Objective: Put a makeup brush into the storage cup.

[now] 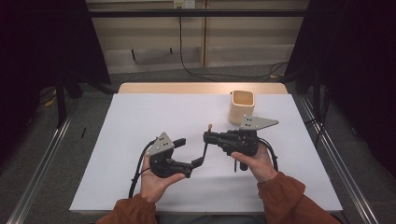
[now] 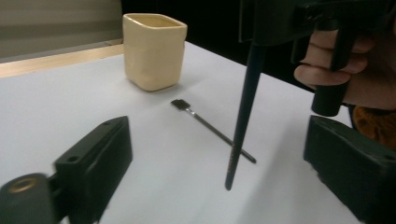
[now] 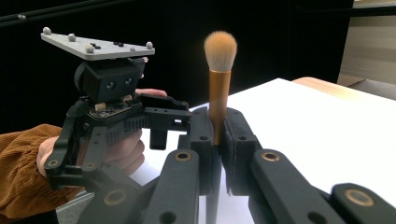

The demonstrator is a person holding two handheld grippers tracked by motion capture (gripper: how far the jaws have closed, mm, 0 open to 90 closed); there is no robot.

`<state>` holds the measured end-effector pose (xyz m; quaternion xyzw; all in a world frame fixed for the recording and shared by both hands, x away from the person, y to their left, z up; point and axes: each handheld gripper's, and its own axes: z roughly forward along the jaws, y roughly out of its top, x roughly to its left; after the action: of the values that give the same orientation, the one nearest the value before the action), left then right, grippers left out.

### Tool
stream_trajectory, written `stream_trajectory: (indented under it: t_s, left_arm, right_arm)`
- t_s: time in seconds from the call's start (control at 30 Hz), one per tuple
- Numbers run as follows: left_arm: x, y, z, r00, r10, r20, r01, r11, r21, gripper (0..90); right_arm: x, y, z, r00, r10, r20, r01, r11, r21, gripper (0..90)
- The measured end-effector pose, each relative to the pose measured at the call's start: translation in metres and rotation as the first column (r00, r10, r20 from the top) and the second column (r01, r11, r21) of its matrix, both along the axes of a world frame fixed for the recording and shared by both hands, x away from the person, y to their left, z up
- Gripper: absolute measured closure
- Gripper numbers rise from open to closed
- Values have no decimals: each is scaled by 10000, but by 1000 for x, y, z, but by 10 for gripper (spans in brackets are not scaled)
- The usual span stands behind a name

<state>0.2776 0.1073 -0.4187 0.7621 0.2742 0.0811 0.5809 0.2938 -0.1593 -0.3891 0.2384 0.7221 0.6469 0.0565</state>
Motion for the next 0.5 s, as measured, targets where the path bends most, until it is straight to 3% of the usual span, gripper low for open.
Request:
stream_trajectory:
  t_s: [0.13,0.2,0.27,0.37,0.5]
  left_arm:
    - [1,4,1,10000,-56,-3,56,10000,75,29]
    - [1,6,1,9998,38,-211,-38,10000,-7,39]
    - [0,9,1,9999,72,-118,-72,10000,1,17]
    - [1,15,2,9987,481,-150,-480,9988,101,24]
    - [1,23,2,9946,1025,162,-1027,9947,105,25]
  right_arm:
    - [0,-3,1,10000,-79,56,79,10000,13,837]
    - [0,-4,1,9999,-124,59,124,9999,3,837]
    - [1,-4,1,9998,-170,112,171,9998,-83,836]
    - [1,-5,0,9997,-196,154,199,9996,-186,837]
    - [0,-7,0,9995,-250,195,255,9994,-251,836]
